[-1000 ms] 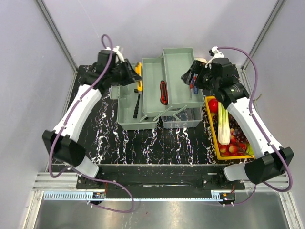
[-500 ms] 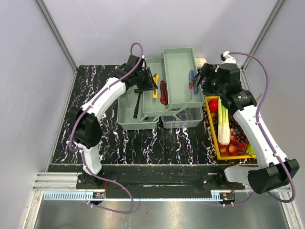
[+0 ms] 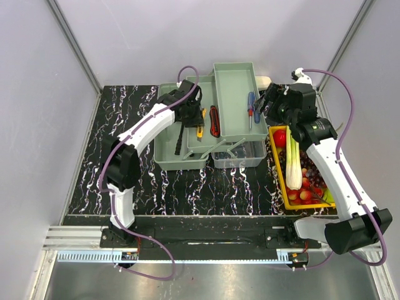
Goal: Pack the tool kit
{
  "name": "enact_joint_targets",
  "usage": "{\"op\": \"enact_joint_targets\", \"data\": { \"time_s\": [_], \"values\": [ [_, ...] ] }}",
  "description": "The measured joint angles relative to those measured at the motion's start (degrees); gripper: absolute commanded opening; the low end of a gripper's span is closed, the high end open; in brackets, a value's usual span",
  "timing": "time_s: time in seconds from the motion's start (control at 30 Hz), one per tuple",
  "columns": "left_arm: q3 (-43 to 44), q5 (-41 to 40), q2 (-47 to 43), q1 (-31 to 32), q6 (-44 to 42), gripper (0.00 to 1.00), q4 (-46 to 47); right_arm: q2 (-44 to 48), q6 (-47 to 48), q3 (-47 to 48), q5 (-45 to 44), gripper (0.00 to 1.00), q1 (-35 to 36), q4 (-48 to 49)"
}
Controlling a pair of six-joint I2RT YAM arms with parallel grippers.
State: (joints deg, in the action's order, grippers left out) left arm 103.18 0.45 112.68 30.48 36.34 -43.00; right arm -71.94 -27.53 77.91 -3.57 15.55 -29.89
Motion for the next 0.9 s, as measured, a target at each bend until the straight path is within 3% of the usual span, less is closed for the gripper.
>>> {"op": "enact_joint_targets", "data": {
  "time_s": [0.17,0.43,0.53,0.73,0.8,0.9],
  "values": [
    [1.7,-0.3,0.0,0.0,-0.4,0.56,-0.9,-0.1,-0.7,0.0,0.2,0.89,-0.7,0.0],
    [7.2,-0.2,0.0,-0.7,-1.9,0.66,-1.5,-1.9,-2.3,0.3,2.2,0.88,-2.6,-0.1],
    [8.0,0.5,-0.8,-2.2,-2.1,0.70,-1.5,-2.8,-3.2,0.3,3.4,0.82,-3.4,-0.2],
    [5.2,1.8,-6.2,-9.4,-2.7,0.87,-0.4,-4.5,-6.3,0.2,8.4,0.67,-8.6,-0.2],
    [2.4,1.9,-9.7,-12.6,-3.0,0.98,0.3,-5.2,-7.8,-0.4,10.7,0.65,-11.2,0.5],
    [-2.6,1.9,-15.0,-17.9,-3.5,0.99,1.6,-6.3,-10.6,-3.0,14.3,0.63,-15.5,2.0]
  ]
}}
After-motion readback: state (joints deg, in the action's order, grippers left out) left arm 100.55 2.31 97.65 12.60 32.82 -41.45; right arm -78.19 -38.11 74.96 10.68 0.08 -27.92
